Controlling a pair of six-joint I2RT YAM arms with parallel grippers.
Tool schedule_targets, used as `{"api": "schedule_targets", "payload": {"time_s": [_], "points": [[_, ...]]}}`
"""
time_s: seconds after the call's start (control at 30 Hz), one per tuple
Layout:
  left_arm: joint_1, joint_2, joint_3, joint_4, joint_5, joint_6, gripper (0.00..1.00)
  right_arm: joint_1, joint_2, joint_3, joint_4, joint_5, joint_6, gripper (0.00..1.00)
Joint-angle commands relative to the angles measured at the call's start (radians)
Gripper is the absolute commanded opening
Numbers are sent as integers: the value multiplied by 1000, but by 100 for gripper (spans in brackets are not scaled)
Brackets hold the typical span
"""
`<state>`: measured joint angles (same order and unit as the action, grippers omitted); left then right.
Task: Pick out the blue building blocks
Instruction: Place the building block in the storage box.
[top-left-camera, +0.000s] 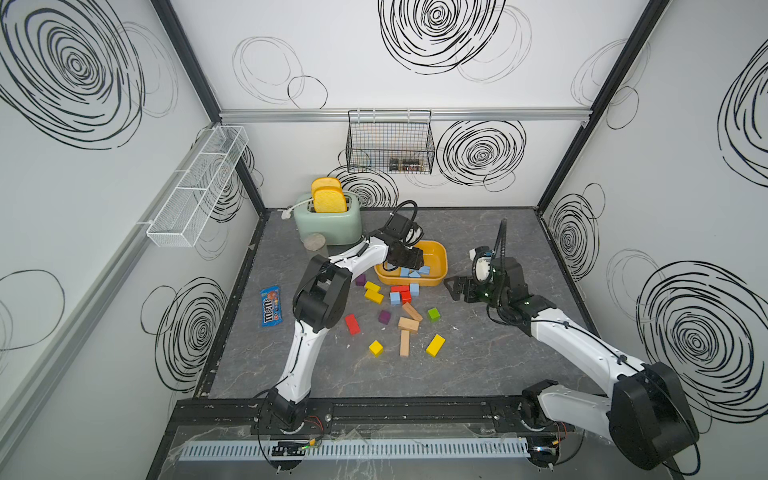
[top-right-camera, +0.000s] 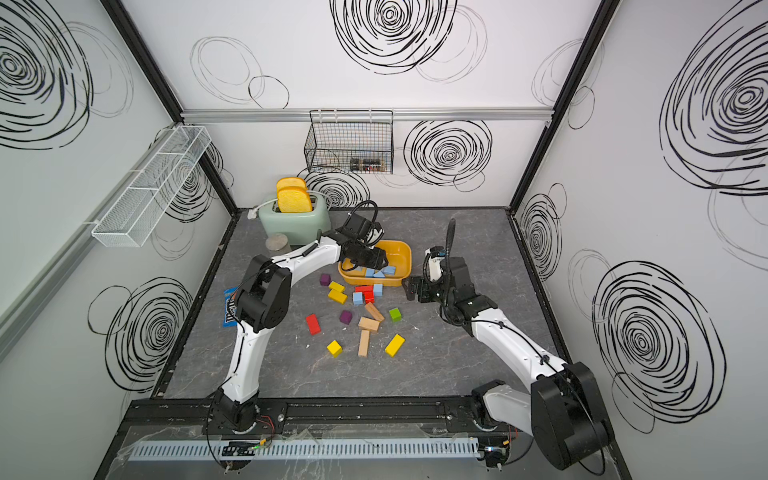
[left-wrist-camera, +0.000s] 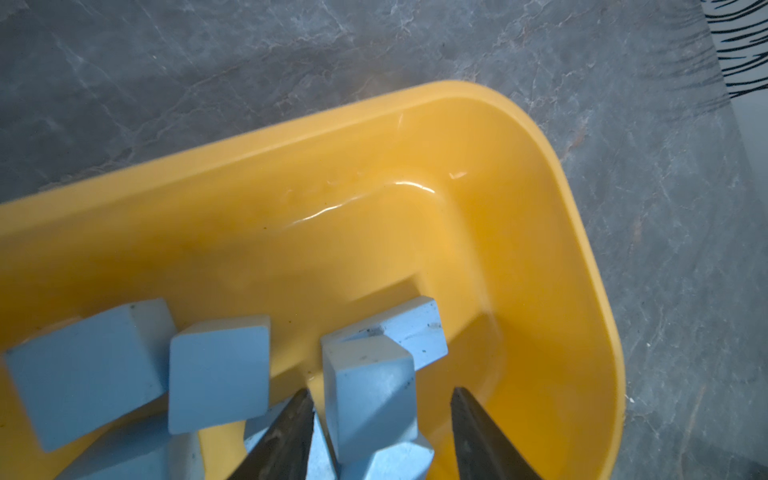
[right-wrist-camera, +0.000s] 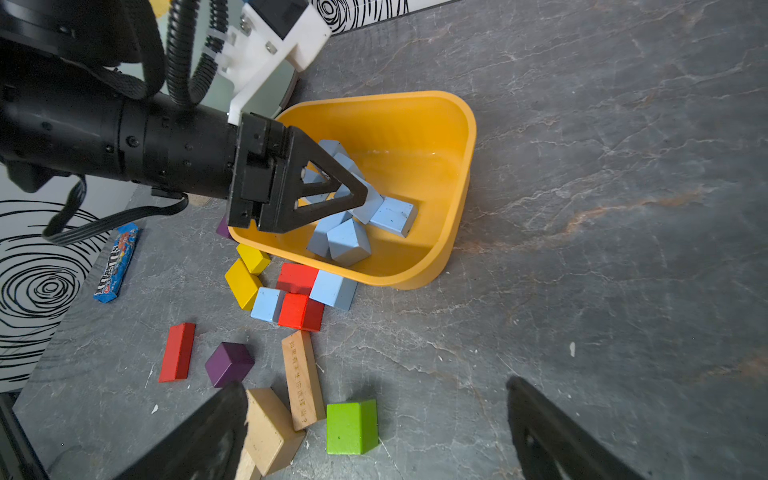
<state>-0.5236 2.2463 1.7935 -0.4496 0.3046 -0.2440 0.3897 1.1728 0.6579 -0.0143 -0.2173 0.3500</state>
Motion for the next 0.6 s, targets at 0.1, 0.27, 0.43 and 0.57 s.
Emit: {"api": "schedule_targets", "payload": {"time_s": [0.1,0.27,0.43,0.57], "points": [[-9,-57,-34,-16,-39,30,58,-4,-18,10,-9,-4,-13,98],[-15,-26,9,-41,-54,27,56,-4,-22,10,-13,2,-15,98],[-19,-51,9,-50,-56,34,53,-4,-19,5,-10,2,-16,98],[-18,-101,-33,-45,-59,44,50,-3,-19,2,-7,-1,-14,98]]}}
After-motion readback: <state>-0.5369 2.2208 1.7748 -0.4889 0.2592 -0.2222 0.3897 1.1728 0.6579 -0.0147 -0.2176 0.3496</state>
